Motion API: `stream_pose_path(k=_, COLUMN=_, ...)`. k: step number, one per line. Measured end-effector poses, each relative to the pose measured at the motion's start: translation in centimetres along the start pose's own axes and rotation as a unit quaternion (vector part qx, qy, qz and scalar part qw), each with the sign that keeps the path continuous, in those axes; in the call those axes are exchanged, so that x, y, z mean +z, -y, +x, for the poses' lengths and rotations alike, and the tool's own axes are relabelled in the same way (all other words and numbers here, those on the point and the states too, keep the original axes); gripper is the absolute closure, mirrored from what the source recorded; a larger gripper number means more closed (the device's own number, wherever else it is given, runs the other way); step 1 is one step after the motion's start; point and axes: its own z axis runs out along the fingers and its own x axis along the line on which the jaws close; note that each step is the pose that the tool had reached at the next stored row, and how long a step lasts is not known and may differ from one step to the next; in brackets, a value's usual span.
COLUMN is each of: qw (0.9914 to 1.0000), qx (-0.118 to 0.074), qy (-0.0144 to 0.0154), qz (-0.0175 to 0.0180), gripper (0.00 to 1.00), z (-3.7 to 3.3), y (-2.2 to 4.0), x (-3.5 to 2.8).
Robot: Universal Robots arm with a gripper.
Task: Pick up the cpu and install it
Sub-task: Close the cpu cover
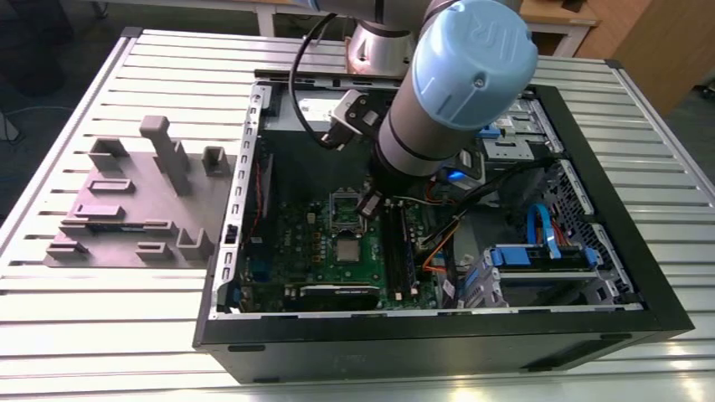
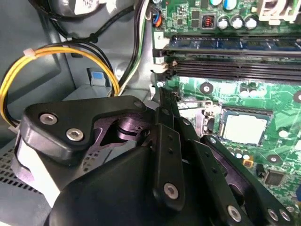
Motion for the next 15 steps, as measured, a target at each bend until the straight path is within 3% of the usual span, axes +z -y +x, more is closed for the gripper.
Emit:
stream_pose_path(k=5, qw=1.0, qx=0.0, qy=0.0011, qz=-0.0007, gripper=0.9, z=-0.36, y=0.1, x=0.36)
stream_pose_path(k=10, qw=0.99995, qx=-0.001, qy=0.0084, qz=-0.0056, gripper=0.9, z=-0.62, y=-0.05, x=0.6)
stream_pose_path(k=15, qw=0.9999, qx=-0.001, qy=0.0114, qz=-0.0077, gripper=0.9, z=-0.66, y=-0.05, x=0.9)
